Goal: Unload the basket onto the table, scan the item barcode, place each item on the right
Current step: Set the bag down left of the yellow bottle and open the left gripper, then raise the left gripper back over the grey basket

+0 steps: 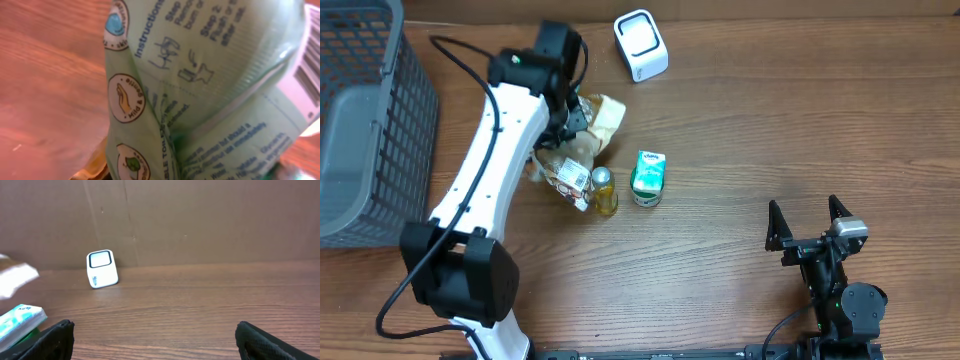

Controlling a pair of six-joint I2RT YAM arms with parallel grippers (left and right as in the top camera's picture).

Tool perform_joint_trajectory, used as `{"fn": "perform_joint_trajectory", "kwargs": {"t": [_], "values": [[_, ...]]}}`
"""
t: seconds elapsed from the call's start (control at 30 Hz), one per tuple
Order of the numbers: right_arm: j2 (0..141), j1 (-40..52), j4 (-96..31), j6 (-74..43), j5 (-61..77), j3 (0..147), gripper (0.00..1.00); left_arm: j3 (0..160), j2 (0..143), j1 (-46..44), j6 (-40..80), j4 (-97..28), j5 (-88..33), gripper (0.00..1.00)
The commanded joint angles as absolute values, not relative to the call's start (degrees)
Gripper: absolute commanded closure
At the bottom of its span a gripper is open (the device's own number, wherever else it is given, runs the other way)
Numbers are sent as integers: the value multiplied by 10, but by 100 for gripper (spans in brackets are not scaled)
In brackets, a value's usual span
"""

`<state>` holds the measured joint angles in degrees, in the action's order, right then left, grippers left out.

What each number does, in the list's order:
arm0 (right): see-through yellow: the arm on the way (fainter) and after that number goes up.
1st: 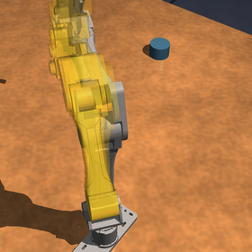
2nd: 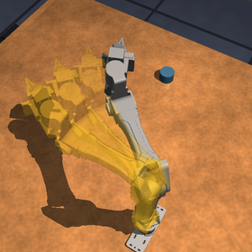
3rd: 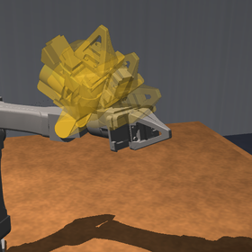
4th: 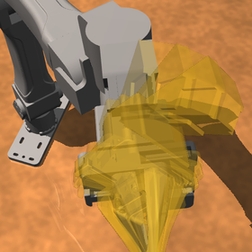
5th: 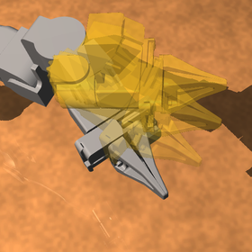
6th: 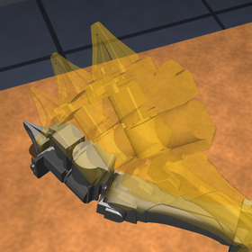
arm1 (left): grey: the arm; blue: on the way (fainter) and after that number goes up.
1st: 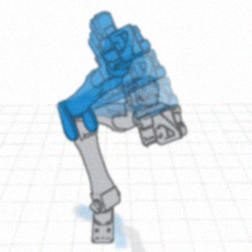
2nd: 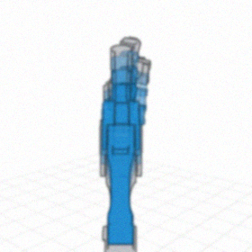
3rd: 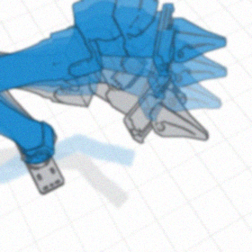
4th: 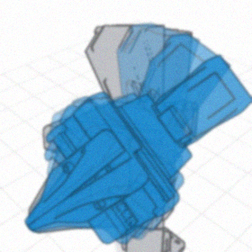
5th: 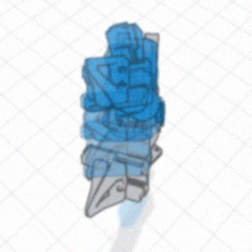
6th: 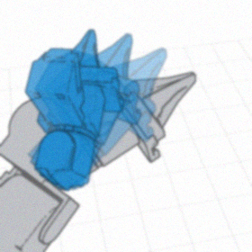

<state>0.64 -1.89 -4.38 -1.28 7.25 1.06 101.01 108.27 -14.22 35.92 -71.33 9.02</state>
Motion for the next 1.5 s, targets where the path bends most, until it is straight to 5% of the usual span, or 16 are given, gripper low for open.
{"fn": "perform_joint_trajectory", "kwargs": {"t": [0.0, 0.47, 0.6, 0.67, 0.8, 1.2, 1.47], "values": [[2, -22, -41, -13, 71, 4, 0, 941, 1076, -139, 379, -661, 110, 96], [2, -22, -41, -13, 71, 4, 0, 814, 1076, -91, 376, -563, 135, 90], [2, -22, -41, -13, 71, 4, 0, 815, 1076, -89, 327, -555, 117, 58], [2, -22, -41, -13, 71, 4, 0, 819, 1075, -88, 303, -555, 113, 28], [2, -22, -41, -13, 71, 4, 0, 871, 1072, -74, 281, -597, 109, 14], [2, -22, -41, -13, 71, 4, 0, 1174, 1027, 4, 180, -738, 111, 9], [2, -22, -41, -13, 71, 4, 0, 1241, 985, 141, 165, -741, 117, 1]]}}
